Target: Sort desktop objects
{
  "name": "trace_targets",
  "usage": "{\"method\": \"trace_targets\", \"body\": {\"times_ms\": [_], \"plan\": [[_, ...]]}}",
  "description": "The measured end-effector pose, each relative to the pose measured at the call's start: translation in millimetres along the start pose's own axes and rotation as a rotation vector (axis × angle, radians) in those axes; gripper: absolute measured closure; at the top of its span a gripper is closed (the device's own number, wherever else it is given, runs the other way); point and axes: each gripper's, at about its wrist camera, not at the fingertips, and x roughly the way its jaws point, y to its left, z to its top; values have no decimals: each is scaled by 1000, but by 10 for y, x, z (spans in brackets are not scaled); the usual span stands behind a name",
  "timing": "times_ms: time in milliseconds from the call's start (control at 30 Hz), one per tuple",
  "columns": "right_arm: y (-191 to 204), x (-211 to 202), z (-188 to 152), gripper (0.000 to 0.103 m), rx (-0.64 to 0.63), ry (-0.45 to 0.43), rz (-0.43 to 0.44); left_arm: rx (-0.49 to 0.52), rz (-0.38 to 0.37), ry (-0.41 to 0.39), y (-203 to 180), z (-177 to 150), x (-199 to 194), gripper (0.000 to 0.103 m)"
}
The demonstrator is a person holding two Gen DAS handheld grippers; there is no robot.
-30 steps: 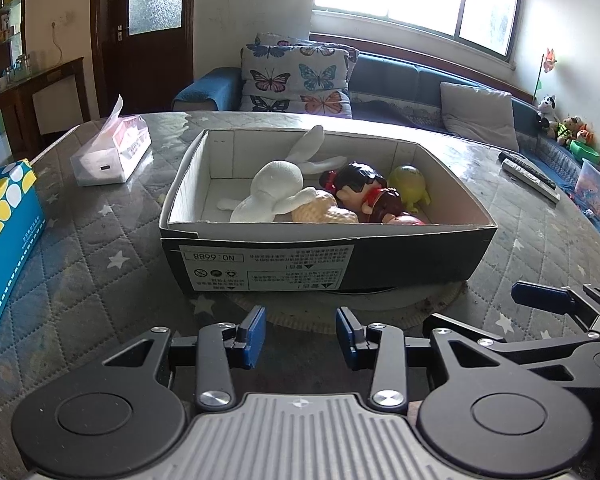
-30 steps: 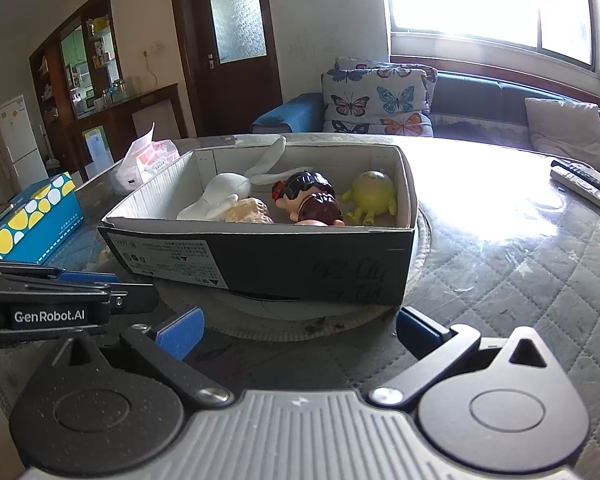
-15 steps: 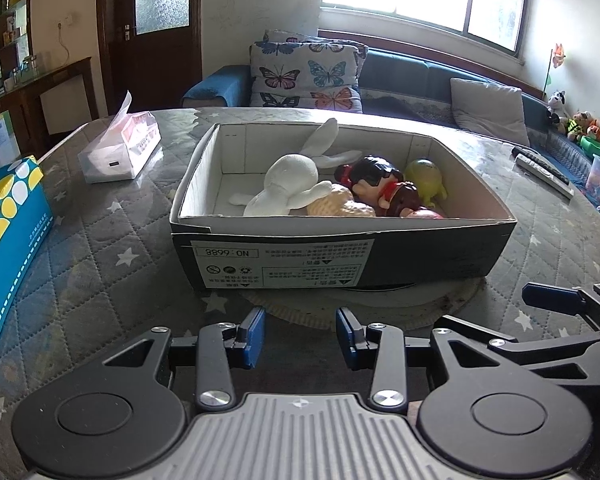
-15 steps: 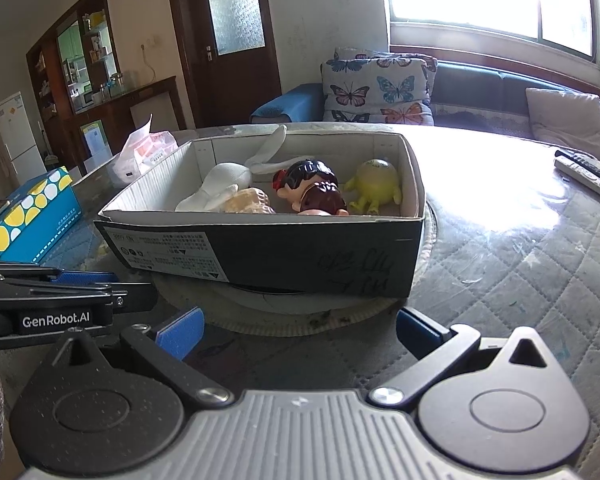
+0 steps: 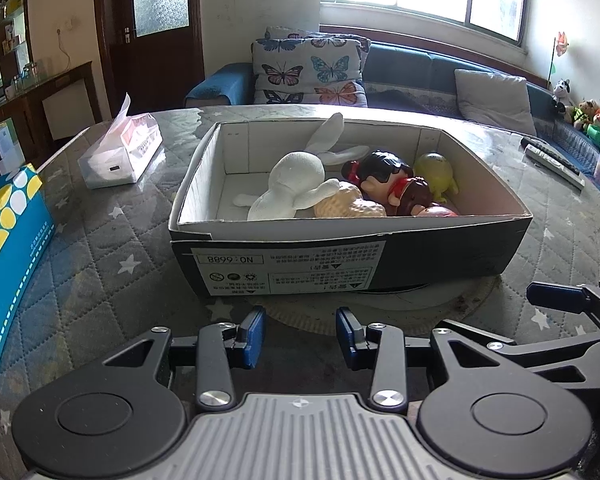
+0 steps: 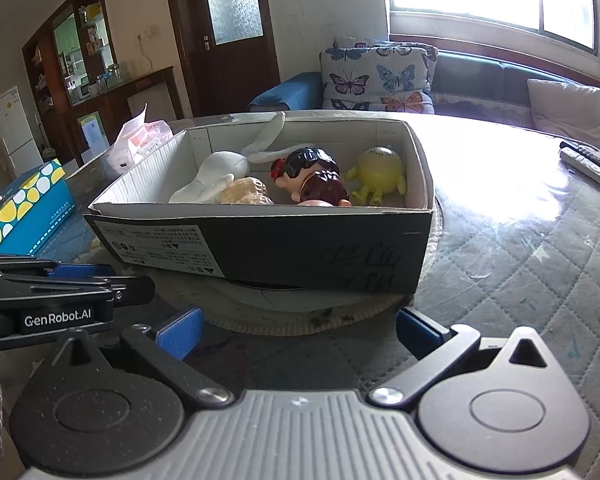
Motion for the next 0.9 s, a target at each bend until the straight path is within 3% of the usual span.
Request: {"method": "trace_targets", "body": {"times_ms": [900], "plan": [[-32,384,169,0,11,71,-5,29,60,66,25,136,332,62]]}}
